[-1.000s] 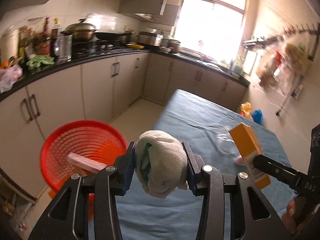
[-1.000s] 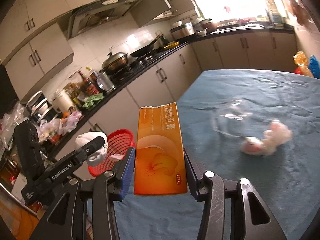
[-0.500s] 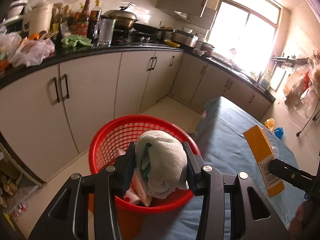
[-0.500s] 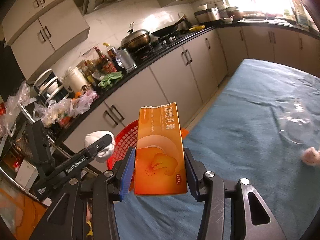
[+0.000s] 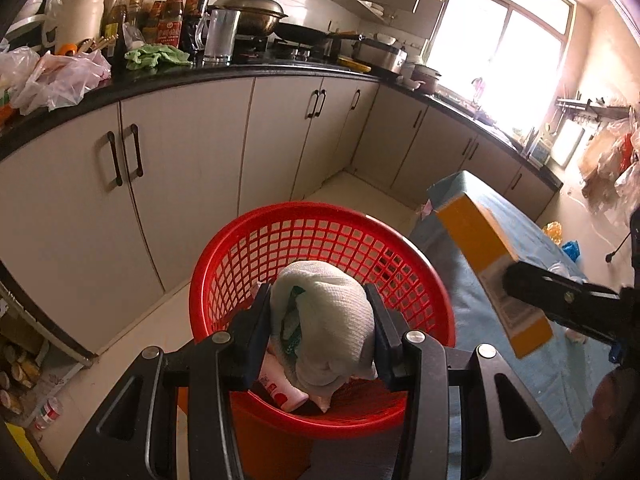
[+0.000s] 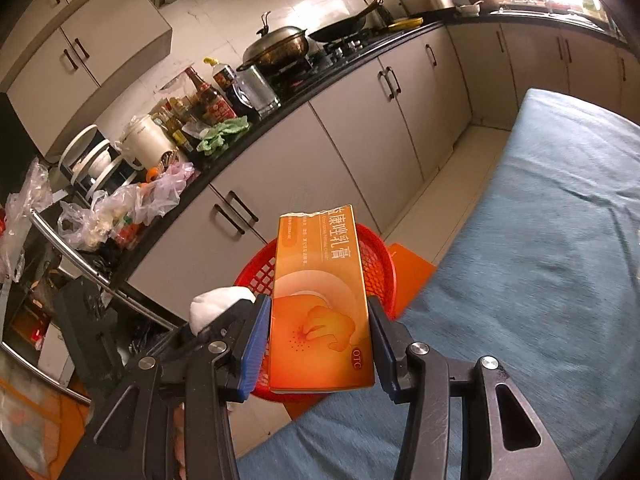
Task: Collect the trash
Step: 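Carry both items to the red basket and open both grippers over it, then move both grippers back to the clear cup and white plastic bag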
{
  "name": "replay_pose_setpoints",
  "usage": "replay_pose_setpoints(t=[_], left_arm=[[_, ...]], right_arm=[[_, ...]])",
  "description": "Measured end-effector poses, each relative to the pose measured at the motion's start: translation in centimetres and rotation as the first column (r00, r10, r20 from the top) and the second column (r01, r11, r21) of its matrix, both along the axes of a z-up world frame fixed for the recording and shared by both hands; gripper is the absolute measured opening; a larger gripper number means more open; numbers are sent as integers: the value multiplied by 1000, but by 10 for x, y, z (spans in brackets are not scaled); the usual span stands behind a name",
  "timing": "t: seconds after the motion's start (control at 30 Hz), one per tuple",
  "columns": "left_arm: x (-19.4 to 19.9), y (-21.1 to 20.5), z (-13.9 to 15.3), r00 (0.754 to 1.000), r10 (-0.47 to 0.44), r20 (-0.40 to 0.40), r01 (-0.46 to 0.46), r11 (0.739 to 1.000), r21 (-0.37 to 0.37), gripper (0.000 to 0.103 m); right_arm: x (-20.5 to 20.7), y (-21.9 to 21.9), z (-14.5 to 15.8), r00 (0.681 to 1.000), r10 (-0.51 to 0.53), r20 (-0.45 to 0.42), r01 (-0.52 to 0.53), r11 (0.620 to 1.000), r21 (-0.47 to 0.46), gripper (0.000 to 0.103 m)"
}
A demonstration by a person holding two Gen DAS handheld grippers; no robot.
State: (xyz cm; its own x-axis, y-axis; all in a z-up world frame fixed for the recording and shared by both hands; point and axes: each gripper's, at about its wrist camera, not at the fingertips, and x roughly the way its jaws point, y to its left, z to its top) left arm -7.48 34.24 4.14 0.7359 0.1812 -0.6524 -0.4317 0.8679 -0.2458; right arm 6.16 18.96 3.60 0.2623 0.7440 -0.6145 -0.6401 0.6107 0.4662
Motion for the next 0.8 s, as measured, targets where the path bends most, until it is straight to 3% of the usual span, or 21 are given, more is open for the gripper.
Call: replay_pose_setpoints(t=[0.27,0.47,0.8], left_arm=[[6,1,-8,1000,-15,-17,15,1000,3,43],[5,5,-8,1000,-14,-5,14,1000,-16,55],[-5,-13,10,998,-50,39,51,999,-15,58]], right_arm=[[12,24,-17,999,1,-37,-2,1000,-23,51],[17,27,-17,999,-15,-43,14,1000,-11,56],[7,-11,2,998,-61,-21,62,998,33,56]])
